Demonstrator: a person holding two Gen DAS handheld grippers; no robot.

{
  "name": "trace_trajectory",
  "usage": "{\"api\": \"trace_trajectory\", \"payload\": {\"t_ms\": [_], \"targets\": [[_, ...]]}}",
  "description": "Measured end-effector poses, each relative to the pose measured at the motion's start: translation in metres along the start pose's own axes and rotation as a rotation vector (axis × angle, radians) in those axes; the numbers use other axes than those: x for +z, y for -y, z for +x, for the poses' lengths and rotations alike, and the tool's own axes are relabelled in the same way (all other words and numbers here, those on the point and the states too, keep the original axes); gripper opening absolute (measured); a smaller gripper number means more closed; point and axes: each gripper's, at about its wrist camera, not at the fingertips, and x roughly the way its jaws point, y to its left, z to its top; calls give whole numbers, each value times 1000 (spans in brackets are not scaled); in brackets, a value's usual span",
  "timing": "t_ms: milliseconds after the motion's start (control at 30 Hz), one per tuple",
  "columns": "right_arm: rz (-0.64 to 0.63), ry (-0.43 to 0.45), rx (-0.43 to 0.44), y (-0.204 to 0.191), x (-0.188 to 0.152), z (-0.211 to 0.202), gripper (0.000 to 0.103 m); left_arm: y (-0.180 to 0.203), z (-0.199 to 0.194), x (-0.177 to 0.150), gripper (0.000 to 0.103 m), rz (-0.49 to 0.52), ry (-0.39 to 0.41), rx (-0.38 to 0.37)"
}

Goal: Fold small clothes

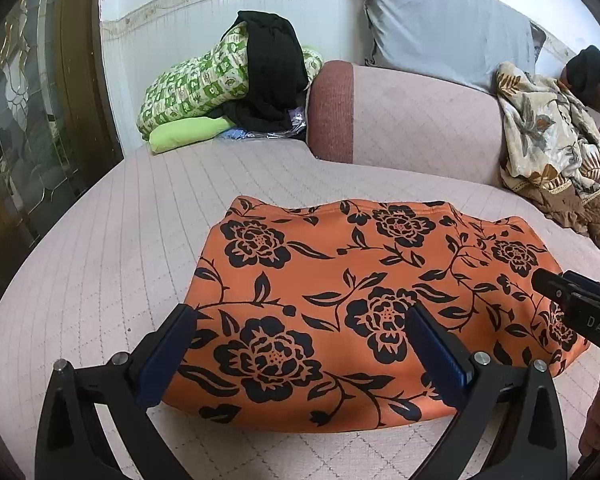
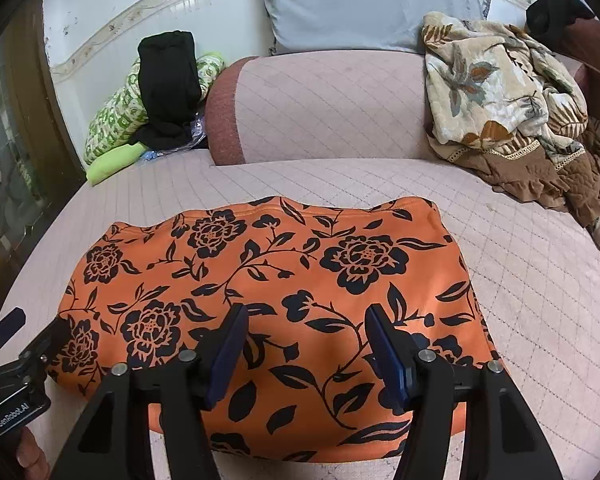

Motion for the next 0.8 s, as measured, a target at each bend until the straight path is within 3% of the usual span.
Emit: {"api": "trace_trajectory", "payload": {"t_ms": [433, 800], "targets": [[-15, -23, -10, 2, -3, 5, 65, 2, 8, -3, 103, 5, -27, 7], [-66, -114, -74, -8, -14, 26, 65, 3, 17, -5, 103, 4, -49, 11]]}}
